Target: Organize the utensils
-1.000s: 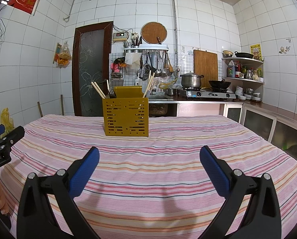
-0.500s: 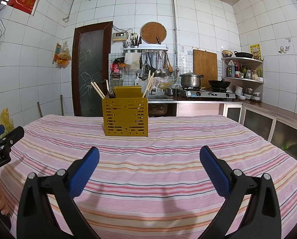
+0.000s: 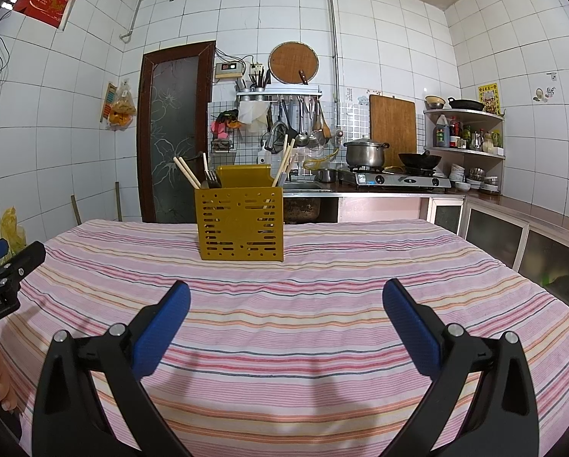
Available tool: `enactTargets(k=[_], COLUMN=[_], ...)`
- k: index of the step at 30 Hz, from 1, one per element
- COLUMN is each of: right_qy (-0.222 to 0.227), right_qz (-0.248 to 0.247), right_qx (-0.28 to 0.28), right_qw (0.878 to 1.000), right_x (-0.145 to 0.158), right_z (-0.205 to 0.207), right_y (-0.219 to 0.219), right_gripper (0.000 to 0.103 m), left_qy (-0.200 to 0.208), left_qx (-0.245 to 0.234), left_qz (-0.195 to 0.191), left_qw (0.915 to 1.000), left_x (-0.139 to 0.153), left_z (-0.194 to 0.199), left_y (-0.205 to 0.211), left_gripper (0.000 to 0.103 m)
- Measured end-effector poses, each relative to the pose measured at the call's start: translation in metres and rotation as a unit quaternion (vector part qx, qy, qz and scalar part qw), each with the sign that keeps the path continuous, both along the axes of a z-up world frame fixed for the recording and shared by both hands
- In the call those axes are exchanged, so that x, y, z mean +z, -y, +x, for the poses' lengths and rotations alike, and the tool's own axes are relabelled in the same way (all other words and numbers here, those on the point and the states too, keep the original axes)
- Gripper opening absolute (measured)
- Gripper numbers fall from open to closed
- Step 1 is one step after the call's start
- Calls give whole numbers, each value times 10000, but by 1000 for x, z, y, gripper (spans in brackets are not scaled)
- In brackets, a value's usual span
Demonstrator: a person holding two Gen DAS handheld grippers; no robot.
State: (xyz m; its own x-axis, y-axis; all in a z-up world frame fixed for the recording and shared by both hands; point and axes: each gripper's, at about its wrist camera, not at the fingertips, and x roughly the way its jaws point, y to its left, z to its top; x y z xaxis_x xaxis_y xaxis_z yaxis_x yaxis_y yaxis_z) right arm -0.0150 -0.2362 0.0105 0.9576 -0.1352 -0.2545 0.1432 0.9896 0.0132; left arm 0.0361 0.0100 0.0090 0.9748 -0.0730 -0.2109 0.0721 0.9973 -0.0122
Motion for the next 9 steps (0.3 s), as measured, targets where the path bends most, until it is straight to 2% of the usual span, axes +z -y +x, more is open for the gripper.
enactTargets(k=[9], right_qy=[-4], right_qz=[1], right_qx=[0], right_qw=[10000], right_x=[0], right_z=[1], right_y=[0], right_gripper=[99], left_qy=[-4], left_qx=[-2], left_qz=[-4], left_qw=[10000], left_x=[1], left_z=[0], left_y=[0], left_gripper=[98])
